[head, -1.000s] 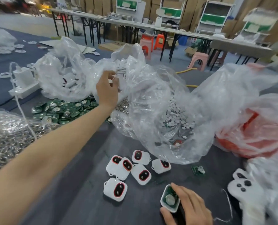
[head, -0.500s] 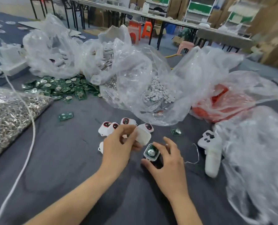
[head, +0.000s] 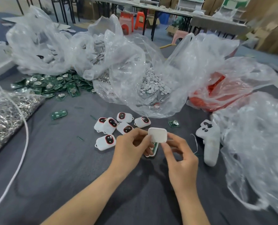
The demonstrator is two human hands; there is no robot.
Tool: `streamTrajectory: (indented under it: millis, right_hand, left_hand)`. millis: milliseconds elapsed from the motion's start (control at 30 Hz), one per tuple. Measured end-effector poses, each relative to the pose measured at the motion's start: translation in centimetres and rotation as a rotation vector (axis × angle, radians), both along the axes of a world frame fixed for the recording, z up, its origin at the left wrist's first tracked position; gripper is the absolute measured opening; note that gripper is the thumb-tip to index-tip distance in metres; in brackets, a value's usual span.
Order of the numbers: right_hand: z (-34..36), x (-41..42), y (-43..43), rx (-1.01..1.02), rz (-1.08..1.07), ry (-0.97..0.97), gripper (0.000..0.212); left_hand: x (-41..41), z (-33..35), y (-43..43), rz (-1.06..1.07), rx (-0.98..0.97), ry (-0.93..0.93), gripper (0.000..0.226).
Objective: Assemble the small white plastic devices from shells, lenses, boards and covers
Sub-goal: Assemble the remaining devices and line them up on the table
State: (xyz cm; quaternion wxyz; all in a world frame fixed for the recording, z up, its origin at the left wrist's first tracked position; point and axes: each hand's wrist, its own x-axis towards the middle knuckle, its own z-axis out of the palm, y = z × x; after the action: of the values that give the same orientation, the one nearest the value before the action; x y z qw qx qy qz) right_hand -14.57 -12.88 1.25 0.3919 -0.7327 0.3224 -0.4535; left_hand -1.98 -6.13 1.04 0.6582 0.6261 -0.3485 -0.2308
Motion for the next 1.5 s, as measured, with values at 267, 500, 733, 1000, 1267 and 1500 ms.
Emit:
streamTrajectory:
  millis: [267, 500, 733, 1000, 1267, 1500]
  right_hand:
    - [0.5, 0.3, 0.6, 0.028, 0.034, -0.077, 0.017]
    - [0.6, 0.2, 0.7, 0.096, 0.041, -0.122, 0.009]
    - [0.5, 0.3, 0.3, 0.14, 0.007, -0.155, 0.013]
    - [1.1, 0.2, 0.3, 0.389, 0.227, -0.188, 0.005]
    - [1.4, 0.2, 0.3, 0.515, 0.262, -0.321, 0.014]
    - [1.7, 0.1, 0.1, 0.712, 0.371, -0.476, 0.039]
  left_hand:
    - [0.2, 0.2, 0.3, -0.075, -0.023, 0.06, 0.009]
    - [0.3, 0.2, 0.4, -0.099, 0.004, 0.0, 0.01]
    - [0.3, -0.1, 0.3, -0.073, -0.021, -0.017, 0.009]
    - [0.6, -0.5, 0.2, -0.009, -0.062, 0.165, 0.018]
    - [0.5, 0.3, 0.5, -0.026, -0.156, 0.141, 0.018]
    - [-0.3, 0.4, 1.3, 0.025, -0.291, -0.404, 0.018]
